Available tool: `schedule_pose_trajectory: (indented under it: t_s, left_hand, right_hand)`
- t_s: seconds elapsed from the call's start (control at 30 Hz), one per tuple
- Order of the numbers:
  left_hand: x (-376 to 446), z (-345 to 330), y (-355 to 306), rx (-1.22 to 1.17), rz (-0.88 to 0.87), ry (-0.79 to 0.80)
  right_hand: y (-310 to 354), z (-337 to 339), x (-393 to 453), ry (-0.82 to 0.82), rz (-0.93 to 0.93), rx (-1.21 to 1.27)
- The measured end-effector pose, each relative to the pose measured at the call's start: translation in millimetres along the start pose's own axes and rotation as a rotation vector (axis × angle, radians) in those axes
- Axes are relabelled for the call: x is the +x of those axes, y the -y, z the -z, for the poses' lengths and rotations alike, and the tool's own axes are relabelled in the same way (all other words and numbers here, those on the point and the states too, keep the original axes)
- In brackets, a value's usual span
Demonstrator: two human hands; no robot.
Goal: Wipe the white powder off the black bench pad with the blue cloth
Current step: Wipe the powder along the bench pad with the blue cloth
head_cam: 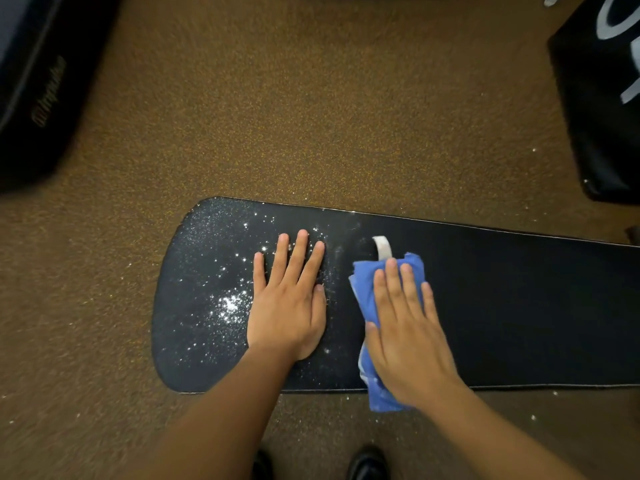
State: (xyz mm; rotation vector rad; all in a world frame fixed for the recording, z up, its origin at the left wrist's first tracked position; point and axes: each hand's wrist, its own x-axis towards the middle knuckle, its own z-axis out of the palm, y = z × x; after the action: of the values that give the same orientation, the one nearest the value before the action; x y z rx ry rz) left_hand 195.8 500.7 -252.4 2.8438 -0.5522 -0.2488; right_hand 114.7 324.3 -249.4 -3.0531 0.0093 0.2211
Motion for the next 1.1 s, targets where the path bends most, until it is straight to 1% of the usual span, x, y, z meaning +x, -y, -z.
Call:
schedule_pose_trajectory:
  t_s: [0.13, 0.23, 0.3, 0.4, 0.47, 0.53, 0.67, 0.77, 0.83, 0.9, 0.97, 1.03, 1.1]
  left_hand:
    - [0.1, 2.8, 0.3, -0.024, -0.002, 0.033]
    - [-1.4, 12.0, 4.8, -0.091, -0.025, 0.046]
    - [-4.3, 21.1, 15.3, -0.123, -0.031, 0.022]
    - [-9.8, 30.8, 43.5, -0.075, 0.024, -0.026]
    - [-12.7, 32.4, 60.8, -0.032, 0.057, -0.027]
    - [-14.6, 30.5, 70.1, -0.006, 0.071, -0.001]
    - [-15.5, 23.5, 69.9, 0.012, 0.083, 0.035]
    - [-16.1, 22.5, 68.8, 0.005, 0.092, 0.022]
    - [-16.9, 22.8, 69.5, 0.011, 0.090, 0.022]
    - [-16.8, 23.5, 69.0, 0.011, 0.090, 0.022]
    - [-16.6, 23.8, 68.4, 0.010, 0.090, 0.019]
    - [-15.9, 23.2, 68.4, 0.006, 0.090, 0.011]
    - [-15.7, 22.0, 69.1, 0.000, 0.090, 0.002]
  right_hand:
    - [12.1, 6.4, 26.0, 0.014, -0.169, 0.040]
    - [18.5, 7.5, 36.6, 0.014, -0.216, 0.062]
    - [21.4, 10.0, 48.3, 0.017, -0.254, 0.096]
    - [31.9, 15.7, 71.6, 0.013, -0.330, 0.115]
    - [43.6, 17.8, 82.9, 0.002, -0.345, 0.120]
    - [59.0, 15.8, 85.4, -0.005, -0.312, 0.130]
    - [85.3, 7.0, 51.3, 0.005, -0.136, 0.093]
    - [78.0, 1.3, 18.4, 0.030, 0.005, 0.082]
    - [60.4, 1.9, 14.2, 0.024, 0.018, 0.070]
    - [41.4, 6.5, 25.7, 0.039, -0.070, 0.079]
    - [32.8, 12.4, 50.3, 0.039, -0.206, 0.084]
    - [39.9, 14.1, 81.4, 0.005, -0.328, 0.071]
    - [61.1, 13.5, 102.3, -0.026, -0.376, 0.074]
